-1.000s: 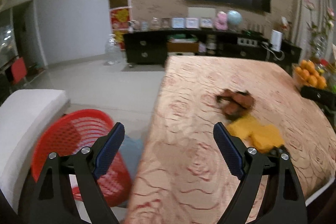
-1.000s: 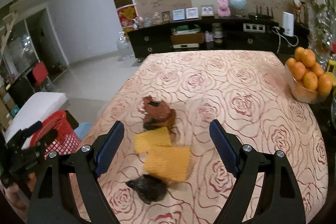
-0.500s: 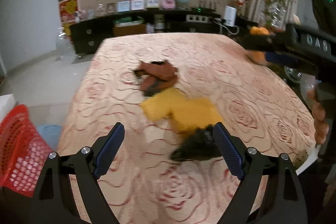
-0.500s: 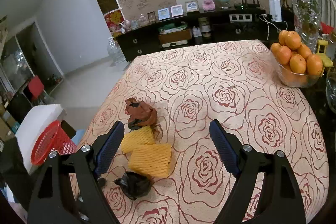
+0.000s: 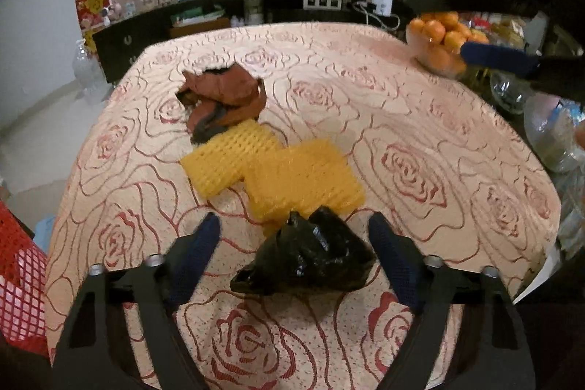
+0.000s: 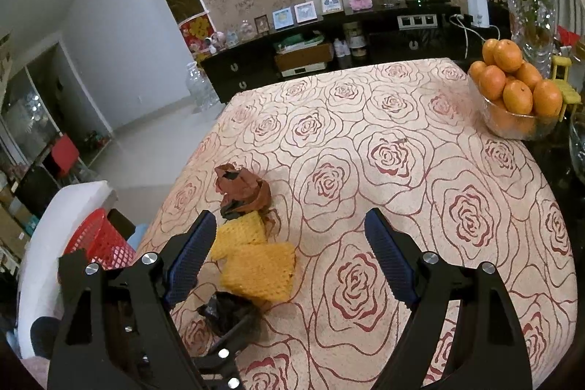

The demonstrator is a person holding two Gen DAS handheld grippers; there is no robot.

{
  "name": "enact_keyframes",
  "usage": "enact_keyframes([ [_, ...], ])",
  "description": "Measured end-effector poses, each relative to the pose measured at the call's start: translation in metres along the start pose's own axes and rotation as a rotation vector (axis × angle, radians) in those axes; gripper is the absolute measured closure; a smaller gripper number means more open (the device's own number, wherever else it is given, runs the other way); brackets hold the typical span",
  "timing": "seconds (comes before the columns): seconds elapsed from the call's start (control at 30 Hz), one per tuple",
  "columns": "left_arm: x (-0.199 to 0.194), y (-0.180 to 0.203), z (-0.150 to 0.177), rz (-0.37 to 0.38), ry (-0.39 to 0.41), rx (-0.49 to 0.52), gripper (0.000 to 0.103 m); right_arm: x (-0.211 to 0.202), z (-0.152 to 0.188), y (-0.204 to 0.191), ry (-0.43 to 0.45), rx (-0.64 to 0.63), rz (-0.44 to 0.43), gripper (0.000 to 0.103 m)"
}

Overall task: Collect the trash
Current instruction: 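Move both open tools back over the bed toward the black bag and yellow foam nets, then grasp the black plastic bag with the left tool while the right tool grasps a yellow foam net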

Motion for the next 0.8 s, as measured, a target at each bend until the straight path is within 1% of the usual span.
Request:
enact_keyframes([
  [0.03, 0.005, 0.0, 0.003, 0.0, -0.02, 0.008, 0.045, 0.0, 0.0, 0.0, 0.0, 0.001, 0.001, 0.022],
  [0.07, 0.007, 0.0, 0.006, 0.005, -0.032, 0.009, 0.056, 0.0, 0.0, 0.001, 0.0, 0.001, 0.001, 0.022],
  [0.1, 0.009, -0.001, 0.007, 0.008, -0.038, 0.005, 0.06, 0.0, 0.0, 0.001, 0.001, 0.003, 0.0, 0.022],
  [0.2, 0.01, -0.007, 0.008, 0.012, -0.039, -0.014, 0.065, 0.001, 0.0, 0.001, -0.002, 0.004, -0.003, 0.022],
  [0.37, 0.004, -0.022, 0.01, -0.001, -0.044, -0.034, 0.066, 0.007, 0.003, -0.002, -0.016, 0.0, -0.007, 0.022],
  [0.53, -0.008, -0.05, 0.007, -0.042, -0.025, -0.069, 0.066, 0.018, 0.009, -0.003, -0.038, -0.01, -0.006, 0.022],
  [0.63, -0.016, -0.07, 0.003, -0.07, -0.01, -0.1, 0.066, 0.03, 0.016, -0.005, -0.065, -0.023, -0.002, 0.022],
  [0.8, -0.03, -0.1, -0.003, -0.106, 0.016, -0.158, 0.066, 0.062, 0.036, -0.017, -0.135, -0.08, -0.008, 0.022],
])
Point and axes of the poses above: each gripper's, at about its wrist camera, not at the fingertips, and x roughly the way its jaws point, y to its right, z to its underside, the point moved 10 cm from there along x, roughly the way its jaws point, and after that the axes turned 15 degrees about -z, right-handed, at the moved point
